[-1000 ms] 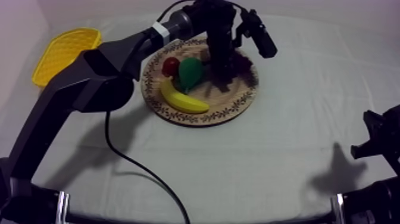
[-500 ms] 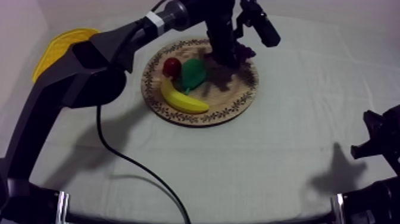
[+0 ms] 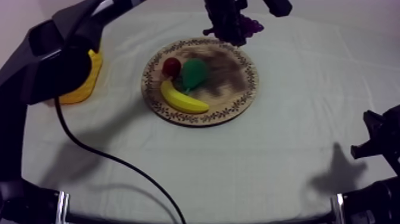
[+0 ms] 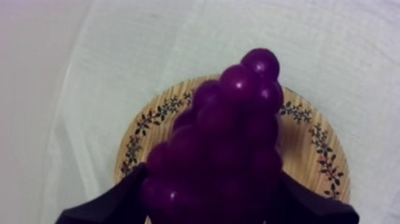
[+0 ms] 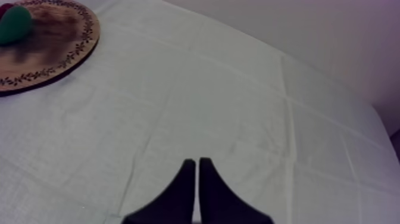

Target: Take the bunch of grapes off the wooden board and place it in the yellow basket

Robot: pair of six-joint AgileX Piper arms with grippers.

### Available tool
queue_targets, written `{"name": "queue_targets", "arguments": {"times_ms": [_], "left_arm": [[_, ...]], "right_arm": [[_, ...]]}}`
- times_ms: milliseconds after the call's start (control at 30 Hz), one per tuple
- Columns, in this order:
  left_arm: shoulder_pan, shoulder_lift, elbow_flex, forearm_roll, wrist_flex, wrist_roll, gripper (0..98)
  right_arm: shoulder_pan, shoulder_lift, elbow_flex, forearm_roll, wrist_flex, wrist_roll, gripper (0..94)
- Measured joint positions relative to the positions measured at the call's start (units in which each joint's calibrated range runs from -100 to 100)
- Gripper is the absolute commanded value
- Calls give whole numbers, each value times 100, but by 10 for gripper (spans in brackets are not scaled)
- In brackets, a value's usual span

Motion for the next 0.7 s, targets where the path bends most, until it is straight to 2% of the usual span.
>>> {"name": "queue_targets", "arguments": {"times_ms": [400,700], "left_arm": [[-286,-686,947,109,12,238,498],[-853,-1521,2015,141,-37,615,484]], "right_arm": [[0,0,0,0,0,0,3],[0,0,0,0,0,1,3]]}}
